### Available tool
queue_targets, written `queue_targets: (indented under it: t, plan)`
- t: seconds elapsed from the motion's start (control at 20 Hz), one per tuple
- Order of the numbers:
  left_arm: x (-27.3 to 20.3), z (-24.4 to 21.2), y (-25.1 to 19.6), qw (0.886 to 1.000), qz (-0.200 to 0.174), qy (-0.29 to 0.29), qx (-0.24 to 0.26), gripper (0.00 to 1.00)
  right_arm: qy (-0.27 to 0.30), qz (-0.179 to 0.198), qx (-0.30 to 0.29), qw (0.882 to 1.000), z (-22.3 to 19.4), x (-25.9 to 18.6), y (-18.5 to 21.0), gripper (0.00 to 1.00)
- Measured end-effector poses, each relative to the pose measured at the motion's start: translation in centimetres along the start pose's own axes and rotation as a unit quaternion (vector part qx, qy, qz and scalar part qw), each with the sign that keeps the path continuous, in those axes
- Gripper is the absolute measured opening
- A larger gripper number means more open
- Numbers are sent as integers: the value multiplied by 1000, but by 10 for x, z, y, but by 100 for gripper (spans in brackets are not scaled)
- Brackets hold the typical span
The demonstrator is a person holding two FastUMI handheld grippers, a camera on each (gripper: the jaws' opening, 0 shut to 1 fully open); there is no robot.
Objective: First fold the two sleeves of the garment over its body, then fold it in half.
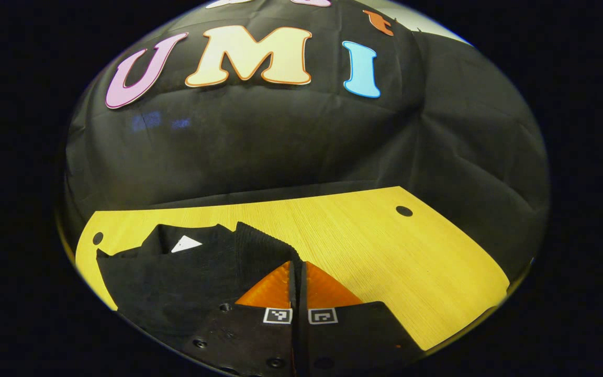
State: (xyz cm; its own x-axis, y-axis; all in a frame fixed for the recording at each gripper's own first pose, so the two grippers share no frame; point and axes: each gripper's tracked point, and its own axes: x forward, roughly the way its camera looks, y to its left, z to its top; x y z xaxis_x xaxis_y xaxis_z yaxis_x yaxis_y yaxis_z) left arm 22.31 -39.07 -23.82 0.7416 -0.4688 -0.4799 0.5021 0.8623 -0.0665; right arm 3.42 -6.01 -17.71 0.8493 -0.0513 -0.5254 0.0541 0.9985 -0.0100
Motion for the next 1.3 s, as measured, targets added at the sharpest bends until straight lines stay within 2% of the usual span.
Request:
queue_targets:
  t: [0.1,0.25,0.3,0.35,0.4,0.45,0.6,0.7,0.95,1.0,1.3]
  plan:
    - [3,5,-1,1000,2,-11,-7,0,3,2,-7,1000,-3,1,2,99]
    - [2,5,-11,1000,-18,-12,-21,11,2,7,-11,1000,-3,0,6,99]
    - [0,6,-15,999,-25,-10,-21,29,3,9,-11,1000,-3,0,7,99]
    - [-2,10,-16,999,-26,-14,-19,41,4,10,-11,1000,-4,1,8,99]
    - [-5,14,-17,999,-29,-20,-21,66,4,12,-11,1000,-2,1,9,99]
    - [-8,18,-21,999,-38,-28,-25,69,1,13,-11,1000,-2,0,10,99]
    - [-23,39,-16,997,-38,-59,-30,99,-3,19,-12,1000,1,0,12,99]
    - [-39,53,-1,996,-24,-80,-23,95,-2,26,-13,1000,0,-1,17,99]
    - [-82,65,43,994,15,-110,-14,94,-3,46,-24,999,-8,-2,33,94]
    - [-91,63,53,994,24,-110,-14,94,-2,51,-27,998,-9,-3,36,98]
    - [-169,23,116,992,83,-98,-17,94,5,80,-58,995,-25,-7,58,98]
